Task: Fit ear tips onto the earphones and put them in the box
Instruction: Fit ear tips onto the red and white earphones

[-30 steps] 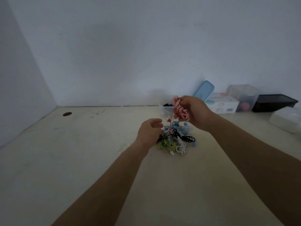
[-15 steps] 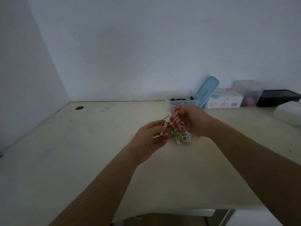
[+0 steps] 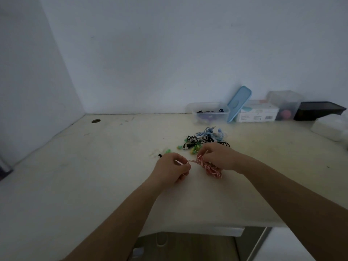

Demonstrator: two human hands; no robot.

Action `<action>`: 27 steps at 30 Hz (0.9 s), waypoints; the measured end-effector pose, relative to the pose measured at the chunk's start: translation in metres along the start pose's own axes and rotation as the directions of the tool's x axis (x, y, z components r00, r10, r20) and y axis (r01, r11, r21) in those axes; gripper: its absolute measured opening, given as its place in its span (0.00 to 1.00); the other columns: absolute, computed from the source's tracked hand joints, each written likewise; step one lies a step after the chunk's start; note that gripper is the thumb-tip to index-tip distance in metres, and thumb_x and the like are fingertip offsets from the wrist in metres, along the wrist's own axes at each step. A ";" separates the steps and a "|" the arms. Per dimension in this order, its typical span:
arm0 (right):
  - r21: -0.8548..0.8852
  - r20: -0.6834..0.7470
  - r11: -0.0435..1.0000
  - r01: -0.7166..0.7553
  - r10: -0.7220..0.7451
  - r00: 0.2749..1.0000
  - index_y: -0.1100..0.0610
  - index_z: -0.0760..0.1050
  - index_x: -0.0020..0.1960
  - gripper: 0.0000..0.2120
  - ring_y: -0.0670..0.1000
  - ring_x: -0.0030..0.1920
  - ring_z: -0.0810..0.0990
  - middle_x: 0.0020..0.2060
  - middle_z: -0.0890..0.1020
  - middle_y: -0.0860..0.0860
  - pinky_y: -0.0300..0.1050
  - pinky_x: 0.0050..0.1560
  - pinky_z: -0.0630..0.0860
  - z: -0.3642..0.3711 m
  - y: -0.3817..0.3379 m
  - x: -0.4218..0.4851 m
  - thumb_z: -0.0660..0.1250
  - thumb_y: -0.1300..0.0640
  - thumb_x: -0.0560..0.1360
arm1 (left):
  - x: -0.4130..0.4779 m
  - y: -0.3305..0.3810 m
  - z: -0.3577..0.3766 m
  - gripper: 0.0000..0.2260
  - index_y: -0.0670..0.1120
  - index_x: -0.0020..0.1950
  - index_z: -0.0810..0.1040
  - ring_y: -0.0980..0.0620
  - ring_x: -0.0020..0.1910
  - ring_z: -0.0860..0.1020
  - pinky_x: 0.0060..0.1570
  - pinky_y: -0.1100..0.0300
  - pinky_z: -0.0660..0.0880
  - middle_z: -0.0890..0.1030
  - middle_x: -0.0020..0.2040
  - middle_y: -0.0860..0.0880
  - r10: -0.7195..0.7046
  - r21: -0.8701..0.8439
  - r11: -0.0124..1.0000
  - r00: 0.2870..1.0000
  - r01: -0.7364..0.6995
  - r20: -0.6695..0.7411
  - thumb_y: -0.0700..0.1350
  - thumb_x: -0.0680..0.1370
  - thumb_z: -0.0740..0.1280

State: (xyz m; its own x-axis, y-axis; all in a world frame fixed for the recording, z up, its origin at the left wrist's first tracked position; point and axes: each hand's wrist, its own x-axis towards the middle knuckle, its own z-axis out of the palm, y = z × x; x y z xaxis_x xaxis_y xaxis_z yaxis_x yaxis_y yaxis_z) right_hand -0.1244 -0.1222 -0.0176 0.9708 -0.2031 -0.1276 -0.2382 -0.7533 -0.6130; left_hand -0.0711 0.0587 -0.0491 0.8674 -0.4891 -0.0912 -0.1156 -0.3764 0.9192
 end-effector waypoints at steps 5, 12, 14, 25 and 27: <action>-0.403 -0.047 0.914 0.041 -0.065 0.997 0.49 0.73 0.56 0.09 0.50 0.49 0.77 0.51 0.79 0.48 0.46 0.49 0.76 0.000 0.003 -0.004 0.63 0.47 0.78 | 0.002 0.002 -0.001 0.10 0.45 0.51 0.79 0.49 0.30 0.79 0.35 0.60 0.78 0.84 0.44 0.39 -0.019 0.036 0.999 1.000 0.019 0.005 0.36 0.72 0.74; -0.422 -0.144 0.879 0.222 -0.307 0.941 0.47 0.75 0.59 0.13 0.47 0.53 0.76 0.53 0.76 0.44 0.44 0.52 0.73 0.004 -0.003 -0.004 0.66 0.50 0.75 | 0.005 0.005 -0.007 0.05 0.37 0.55 0.78 0.53 0.32 0.81 0.39 0.61 0.81 0.84 0.40 0.43 0.033 -0.115 0.993 0.994 -0.021 0.104 0.34 0.79 0.66; -0.237 -0.098 0.907 0.347 -0.377 0.921 0.46 0.77 0.58 0.14 0.43 0.51 0.76 0.52 0.78 0.41 0.43 0.53 0.75 0.009 -0.005 -0.001 0.70 0.50 0.72 | 0.005 0.007 -0.007 0.04 0.38 0.54 0.78 0.54 0.30 0.81 0.36 0.63 0.81 0.84 0.37 0.46 0.054 -0.147 0.988 0.992 -0.037 0.116 0.35 0.80 0.66; 0.221 -0.119 0.893 0.392 -0.374 0.920 0.52 0.79 0.56 0.10 0.46 0.42 0.85 0.45 0.84 0.47 0.43 0.44 0.83 0.007 -0.003 0.017 0.72 0.60 0.76 | 0.023 0.024 -0.018 0.05 0.41 0.51 0.75 0.52 0.35 0.83 0.37 0.62 0.79 0.86 0.44 0.43 0.082 -0.154 0.986 0.984 -0.057 0.160 0.43 0.81 0.66; 0.308 -0.168 0.863 0.401 -0.366 0.915 0.55 0.79 0.54 0.08 0.49 0.40 0.85 0.43 0.85 0.52 0.41 0.42 0.82 0.006 -0.003 0.019 0.71 0.64 0.76 | 0.025 0.028 -0.020 0.07 0.41 0.51 0.78 0.52 0.36 0.83 0.37 0.63 0.79 0.86 0.45 0.43 0.073 -0.171 0.984 0.984 -0.044 0.164 0.45 0.81 0.67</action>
State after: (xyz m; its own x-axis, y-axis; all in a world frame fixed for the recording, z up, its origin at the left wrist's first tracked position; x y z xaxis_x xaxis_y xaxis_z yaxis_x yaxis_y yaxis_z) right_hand -0.1051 -0.1198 -0.0232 0.9711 -0.0151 0.2383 0.1929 -0.5388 -0.8201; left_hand -0.0425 0.0520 -0.0180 0.7654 -0.6378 -0.0855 -0.0694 -0.2139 0.9744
